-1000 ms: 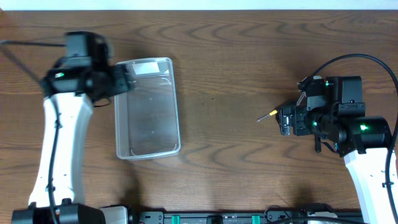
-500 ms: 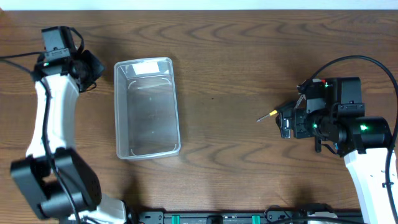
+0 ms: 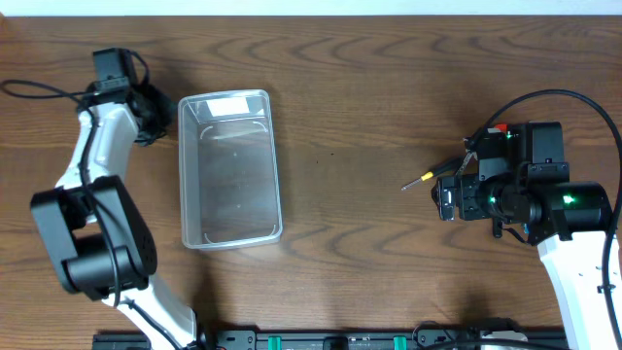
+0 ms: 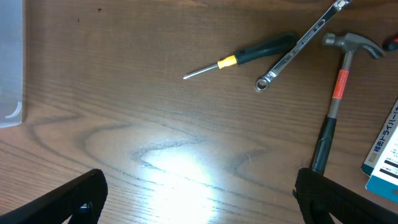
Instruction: Pack container
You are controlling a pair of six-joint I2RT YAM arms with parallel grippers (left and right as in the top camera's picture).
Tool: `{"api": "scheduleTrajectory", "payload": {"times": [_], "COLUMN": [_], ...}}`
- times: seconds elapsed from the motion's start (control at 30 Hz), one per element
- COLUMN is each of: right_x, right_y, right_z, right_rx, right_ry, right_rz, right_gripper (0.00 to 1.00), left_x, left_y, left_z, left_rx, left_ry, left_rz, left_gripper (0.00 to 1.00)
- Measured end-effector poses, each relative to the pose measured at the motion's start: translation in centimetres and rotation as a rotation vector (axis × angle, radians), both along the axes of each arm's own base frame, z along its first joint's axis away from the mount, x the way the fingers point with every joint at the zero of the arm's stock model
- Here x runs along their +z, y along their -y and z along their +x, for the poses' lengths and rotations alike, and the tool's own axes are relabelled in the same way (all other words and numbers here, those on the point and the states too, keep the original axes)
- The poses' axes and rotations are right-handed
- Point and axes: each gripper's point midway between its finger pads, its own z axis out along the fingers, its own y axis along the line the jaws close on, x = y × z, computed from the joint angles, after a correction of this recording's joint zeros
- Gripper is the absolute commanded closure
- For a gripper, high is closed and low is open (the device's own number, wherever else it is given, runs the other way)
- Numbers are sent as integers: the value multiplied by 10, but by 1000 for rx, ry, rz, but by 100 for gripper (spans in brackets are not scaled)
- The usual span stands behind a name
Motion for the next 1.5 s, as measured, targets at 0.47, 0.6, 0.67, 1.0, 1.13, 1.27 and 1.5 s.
{"api": "scheduleTrajectory", "payload": {"times": [0.47, 0.6, 0.67, 1.0, 1.13, 1.27, 1.5], "right_x": [0, 0, 0, 3, 3, 2, 2], "right_y": [0, 0, 0, 0, 0, 0, 0], "right_z": [0, 0, 1, 6, 5, 5, 5], "right_rx": [0, 0, 0, 0, 0, 0, 0], "right_ry": [-2, 1, 3, 25, 24, 22, 21], "right_rz": [0, 0, 0, 2, 1, 1, 1], "right_gripper": [1, 1, 1, 1, 1, 1, 1], "left_x": [6, 1, -1, -14, -14, 26, 144], "left_y": [165, 219, 245, 301, 275, 215, 130], "left_z": [9, -18, -34, -105, -95, -68, -102], "left_rx": [-512, -666, -750, -1080, -1058, -927, -674], "left_ry": [84, 28, -3, -143, -150, -115, -51], "left_rz": [-152, -177, -182, -126, -12, 131, 230], "left_gripper": [94, 94, 94, 92, 87, 83, 94]}}
